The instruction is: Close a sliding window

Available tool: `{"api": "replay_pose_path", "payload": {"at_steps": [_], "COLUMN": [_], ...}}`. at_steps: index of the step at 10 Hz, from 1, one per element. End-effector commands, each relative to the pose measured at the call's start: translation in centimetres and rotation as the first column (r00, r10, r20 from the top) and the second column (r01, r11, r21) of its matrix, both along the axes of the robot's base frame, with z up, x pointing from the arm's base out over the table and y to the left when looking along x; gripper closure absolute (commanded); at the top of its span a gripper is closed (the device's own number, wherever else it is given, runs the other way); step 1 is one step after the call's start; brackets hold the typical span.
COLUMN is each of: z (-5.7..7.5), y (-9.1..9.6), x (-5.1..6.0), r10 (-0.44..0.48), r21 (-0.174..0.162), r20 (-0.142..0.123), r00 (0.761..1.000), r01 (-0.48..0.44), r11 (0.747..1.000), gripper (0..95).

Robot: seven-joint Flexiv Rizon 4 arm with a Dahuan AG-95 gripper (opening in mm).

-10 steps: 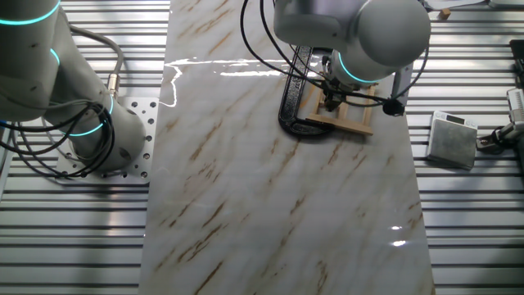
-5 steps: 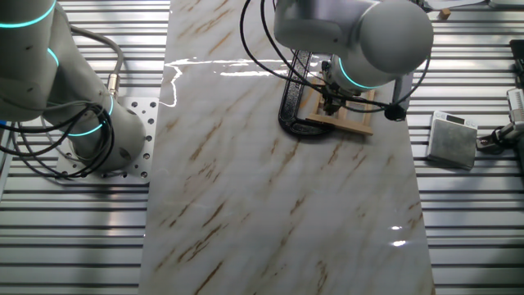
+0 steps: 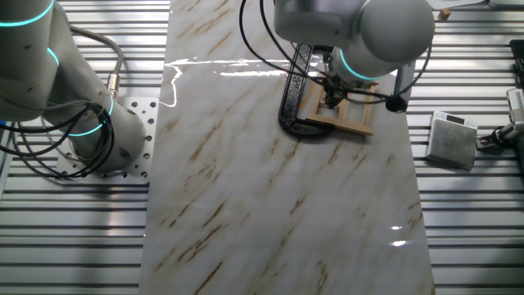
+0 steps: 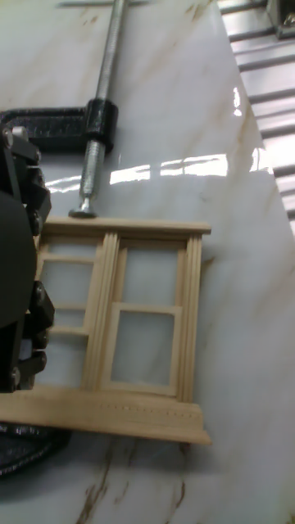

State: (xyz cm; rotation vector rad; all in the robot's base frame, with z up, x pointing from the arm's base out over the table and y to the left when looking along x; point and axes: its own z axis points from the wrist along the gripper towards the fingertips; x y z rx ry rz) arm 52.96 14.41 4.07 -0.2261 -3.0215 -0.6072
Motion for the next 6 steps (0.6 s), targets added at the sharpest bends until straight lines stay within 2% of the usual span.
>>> {"api": "replay_pose_path", "payload": {"at_steps": [1,6], "z": [0.2,0.1], "y": [0.7,2.9], "x": [0.7,2.3], "r10": [-0.007,-0.034], "r21": [0.009,0.027], "r20": [0.002,0.007], "r00": [1.000,0.999], "r01": [0.007,0.034], "r11": [1.000,0.999], "gripper": [19.0,19.0]}}
